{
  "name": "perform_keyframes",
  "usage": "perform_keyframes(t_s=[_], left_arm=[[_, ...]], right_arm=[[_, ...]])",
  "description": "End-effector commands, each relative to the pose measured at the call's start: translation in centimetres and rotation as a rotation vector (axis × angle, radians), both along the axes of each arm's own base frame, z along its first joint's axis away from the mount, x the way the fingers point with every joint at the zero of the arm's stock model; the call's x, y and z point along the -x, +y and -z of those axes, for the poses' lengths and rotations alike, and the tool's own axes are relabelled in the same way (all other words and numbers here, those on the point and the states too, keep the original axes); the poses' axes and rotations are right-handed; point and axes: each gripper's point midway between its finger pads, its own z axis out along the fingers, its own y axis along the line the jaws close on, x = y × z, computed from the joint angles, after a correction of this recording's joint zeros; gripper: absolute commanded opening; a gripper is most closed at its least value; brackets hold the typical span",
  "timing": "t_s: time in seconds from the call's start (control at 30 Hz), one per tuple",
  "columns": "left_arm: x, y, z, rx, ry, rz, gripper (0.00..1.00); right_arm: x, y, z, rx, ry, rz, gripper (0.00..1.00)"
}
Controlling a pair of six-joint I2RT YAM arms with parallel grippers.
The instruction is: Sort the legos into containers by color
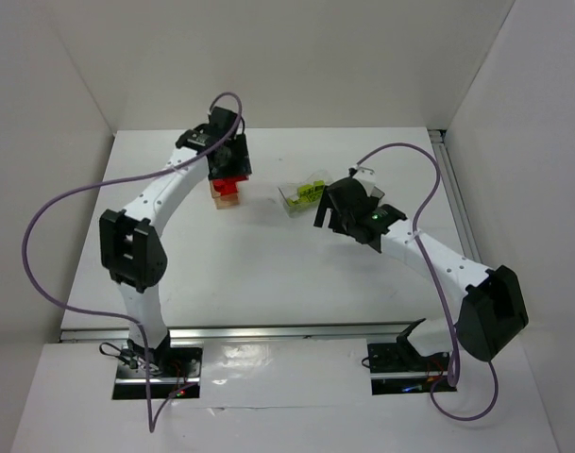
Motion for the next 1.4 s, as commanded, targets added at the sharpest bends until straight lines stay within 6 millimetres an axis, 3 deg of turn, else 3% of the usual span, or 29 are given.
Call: perform_keyframes(t_s=[0.0, 0.03, 0.07, 0.13, 0.2, 0.27, 0.33, 0.4, 0.43, 0.47, 0.53, 0.67, 0.77, 0.83, 0.9, 1.0, 1.03, 1.1, 1.13, 1.17, 1.2, 1.23, 1.27, 1.3, 1.37], left_arm=[[-5.0, 2.5, 2.5, -0.031, 0.018, -0.022, 0.41], [-6.1, 2.9, 2.8, -0.029, 0.011, -0.036, 0.41], [-7.8, 3.1, 1.4, -0.015, -0.036, -0.049, 0.41], [-9.7, 4.2, 3.0, 0.007, -0.025, -0.08, 0.41], [-11.6, 5.1, 2.5, 0.049, -0.062, -0.099, 0.42], [-12.7, 5.7, 3.9, 0.076, -0.05, -0.121, 0.42], [-13.8, 6.5, 3.2, 0.099, -0.083, -0.13, 0.43], [-14.6, 6.5, 4.2, 0.135, -0.083, -0.126, 0.48], [-14.8, 6.3, 4.6, 0.142, -0.082, -0.12, 0.51], [-15.0, 5.9, 5.0, 0.152, -0.08, -0.095, 0.64], [-15.7, 6.2, 5.7, 0.159, -0.079, -0.098, 0.78], [-15.7, 5.3, 4.8, 0.161, -0.099, -0.059, 0.99], [-14.9, 4.9, 3.8, 0.156, -0.105, -0.054, 0.99], [-14.6, 5.2, 1.3, 0.156, -0.145, -0.057, 0.99], [-13.9, 4.9, 0.3, 0.146, -0.158, -0.047, 0.99], [-11.8, 4.9, -3.1, 0.141, -0.198, -0.045, 0.99], [-10.3, 5.1, -4.6, 0.143, -0.21, -0.044, 0.99], [-8.3, 4.4, -5.7, 0.138, -0.215, -0.016, 0.99], [-7.3, 3.6, -6.0, 0.132, -0.215, 0.01, 0.99], [-5.8, 3.4, -4.7, 0.125, -0.176, 0.019, 0.99], [-4.2, 2.8, -6.6, 0.118, -0.208, 0.042, 0.99], [-3.3, 2.6, -6.7, 0.119, -0.206, 0.052, 0.99], [-1.6, 2.5, -5.2, 0.109, -0.157, 0.059, 0.99], [0.0, 2.1, -6.9, 0.118, -0.19, 0.067, 0.99], [2.0, 2.1, -7.0, 0.106, -0.192, 0.075, 0.99]], right_arm=[[-0.6, -0.7, -2.1, 0.015, -0.04, 0.026, 0.97], [-0.6, -0.7, -2.1, 0.008, -0.04, 0.032, 0.97], [-0.4, -0.8, -1.9, 0.015, -0.03, 0.032, 0.97], [-0.4, -1.0, -2.2, 0.015, -0.031, 0.044, 0.97], [-0.3, -1.0, -1.9, 0.027, -0.014, 0.044, 0.97], [-0.4, -1.1, -1.8, 0.031, -0.008, 0.057, 0.97], [-0.4, -1.1, -1.8, 0.031, -0.008, 0.057, 0.97], [-0.2, -1.3, -1.7, 0.038, 0.001, 0.057, 0.97], [-0.4, -1.2, -2.0, 0.032, -0.007, 0.057, 0.97], [-0.4, -1.1, -1.6, 0.04, 0.004, 0.057, 0.97], [-0.4, -0.9, -0.9, 0.05, 0.031, 0.05, 0.97], [-0.6, -0.8, -0.7, 0.052, 0.042, 0.056, 1.0], [-0.8, -0.7, -1.0, 0.047, 0.035, 0.057, 1.0], [-0.7, -0.6, -1.7, 0.034, 0.026, 0.063, 1.0], [-0.5, -0.8, -2.0, 0.031, 0.016, 0.088, 1.0], [-0.2, -2.2, -2.8, 0.042, -0.007, 0.165, 1.0], [0.1, -3.3, -2.9, 0.072, -0.013, 0.204, 1.0], [0.3, -4.2, -3.2, 0.096, -0.025, 0.236, 1.0], [0.2, -4.5, -3.7, 0.09, -0.043, 0.254, 1.0], [0.3, -5.1, -3.8, 0.118, -0.05, 0.273, 1.0], [0.4, -5.5, -4.1, 0.126, -0.059, 0.283, 1.0], [0.4, -5.8, -4.6, 0.12, -0.077, 0.3, 1.0], [0.3, -6.2, -4.7, 0.135, -0.09, 0.316, 1.0], [0.3, -6.2, -4.8, 0.135, -0.09, 0.316, 1.0], [0.5, -6.6, -5.1, 0.142, -0.1, 0.326, 1.0]])
